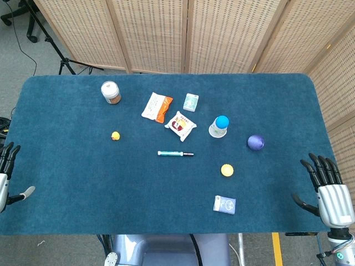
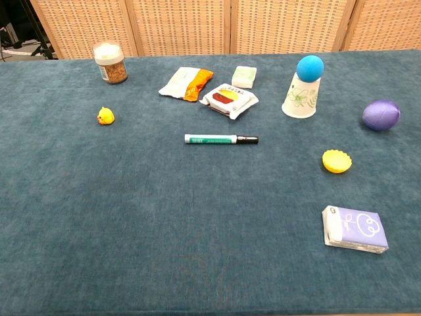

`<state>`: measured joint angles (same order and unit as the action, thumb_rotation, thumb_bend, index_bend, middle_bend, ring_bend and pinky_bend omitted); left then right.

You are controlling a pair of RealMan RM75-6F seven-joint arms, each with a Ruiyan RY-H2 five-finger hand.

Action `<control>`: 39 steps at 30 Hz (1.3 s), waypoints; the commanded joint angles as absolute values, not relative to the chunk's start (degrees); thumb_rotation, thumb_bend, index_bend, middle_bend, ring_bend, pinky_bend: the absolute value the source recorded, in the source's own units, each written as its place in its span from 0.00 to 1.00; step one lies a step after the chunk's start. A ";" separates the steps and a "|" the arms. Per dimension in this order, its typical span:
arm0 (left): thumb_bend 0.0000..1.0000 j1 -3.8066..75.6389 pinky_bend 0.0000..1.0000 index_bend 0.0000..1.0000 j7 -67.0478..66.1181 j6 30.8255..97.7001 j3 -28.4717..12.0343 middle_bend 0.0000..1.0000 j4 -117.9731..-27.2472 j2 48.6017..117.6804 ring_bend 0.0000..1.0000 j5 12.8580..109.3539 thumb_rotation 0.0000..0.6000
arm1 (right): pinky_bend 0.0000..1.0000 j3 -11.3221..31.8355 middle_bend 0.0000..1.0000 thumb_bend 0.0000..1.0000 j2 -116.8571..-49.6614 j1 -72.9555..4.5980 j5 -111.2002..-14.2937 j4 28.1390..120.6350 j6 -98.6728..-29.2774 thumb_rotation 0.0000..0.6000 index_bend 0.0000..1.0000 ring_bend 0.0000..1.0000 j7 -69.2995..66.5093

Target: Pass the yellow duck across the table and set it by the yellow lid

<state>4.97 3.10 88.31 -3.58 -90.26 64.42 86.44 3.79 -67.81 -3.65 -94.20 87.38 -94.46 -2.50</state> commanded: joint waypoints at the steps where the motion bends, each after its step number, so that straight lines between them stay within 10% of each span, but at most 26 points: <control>1: 0.00 4.98 0.00 0.00 2.63 88.02 -3.50 0.00 -90.64 64.22 0.00 86.26 1.00 | 0.00 3.72 0.00 0.00 -67.73 -3.62 -94.17 87.52 -94.38 1.00 0.07 0.00 -2.35; 7: 0.00 6.89 0.00 0.00 3.50 85.34 -4.71 0.00 -90.45 63.93 0.00 85.24 1.00 | 0.00 3.65 0.00 0.00 -67.41 -3.44 -94.33 87.90 -94.63 1.00 0.07 0.00 -2.71; 20: 0.03 30.40 0.00 0.04 -3.19 52.93 -15.46 0.00 -88.16 65.31 0.00 67.89 1.00 | 0.00 5.81 0.00 0.00 -68.18 -5.06 -89.48 85.71 -90.58 1.00 0.07 0.00 -3.68; 39: 0.33 46.65 0.00 0.36 -11.28 36.89 -14.38 0.00 -64.01 84.23 0.00 53.24 1.00 | 0.00 8.79 0.00 0.00 -69.08 -6.27 -81.75 81.39 -85.83 1.00 0.07 0.00 -5.35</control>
<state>45.66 -10.72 37.99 -14.91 -65.66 82.75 54.24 8.73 -69.06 -6.26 -81.89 81.51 -85.95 -5.33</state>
